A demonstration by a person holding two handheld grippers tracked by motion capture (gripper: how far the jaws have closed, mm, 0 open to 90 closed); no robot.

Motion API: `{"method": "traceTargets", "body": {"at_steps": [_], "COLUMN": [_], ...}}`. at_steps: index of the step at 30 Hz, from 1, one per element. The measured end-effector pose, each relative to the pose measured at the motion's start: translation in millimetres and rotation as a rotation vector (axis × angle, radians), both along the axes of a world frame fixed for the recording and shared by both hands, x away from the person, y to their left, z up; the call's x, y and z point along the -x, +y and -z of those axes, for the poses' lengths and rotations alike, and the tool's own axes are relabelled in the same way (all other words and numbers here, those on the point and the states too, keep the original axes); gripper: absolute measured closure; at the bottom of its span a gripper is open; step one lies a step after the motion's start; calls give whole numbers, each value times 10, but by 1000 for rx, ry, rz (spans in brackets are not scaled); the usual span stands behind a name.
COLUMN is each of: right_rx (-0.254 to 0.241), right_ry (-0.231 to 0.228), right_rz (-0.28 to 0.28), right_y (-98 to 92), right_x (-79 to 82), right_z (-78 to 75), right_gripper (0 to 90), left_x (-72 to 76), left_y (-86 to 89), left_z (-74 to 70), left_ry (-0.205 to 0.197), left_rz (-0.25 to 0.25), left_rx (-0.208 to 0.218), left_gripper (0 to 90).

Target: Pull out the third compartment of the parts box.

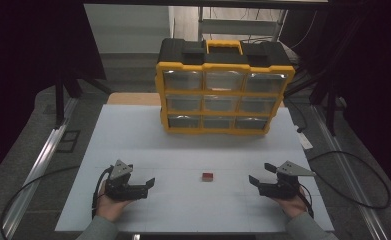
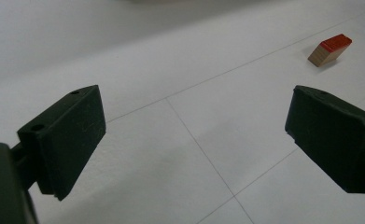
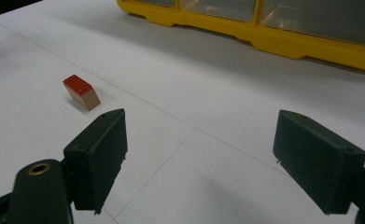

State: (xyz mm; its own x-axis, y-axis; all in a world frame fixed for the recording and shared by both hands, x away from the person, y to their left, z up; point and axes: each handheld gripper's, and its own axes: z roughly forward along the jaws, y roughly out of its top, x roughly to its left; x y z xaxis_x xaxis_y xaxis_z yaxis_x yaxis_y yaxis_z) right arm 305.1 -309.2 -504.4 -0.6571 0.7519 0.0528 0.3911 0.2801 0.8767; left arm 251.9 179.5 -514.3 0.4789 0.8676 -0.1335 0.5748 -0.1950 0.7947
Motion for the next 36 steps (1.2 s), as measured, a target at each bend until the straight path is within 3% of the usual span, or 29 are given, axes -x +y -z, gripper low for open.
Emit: {"method": "traceTargets", "body": {"at_steps": [23, 36], "right_rx": [21, 36], "right_ry": [-31, -57], "right_rz": [18, -8], "right_y": [-4, 77], "right_x": [27, 79], "right_z": [-13, -31], "right_gripper": [194, 201], "left_x": [11, 10], "left_y": [1, -1], "left_z": [4, 10], "left_ry": [2, 2], "left_rz": [11, 11], "left_rx": [6, 7], "left_gripper": [58, 60]}}
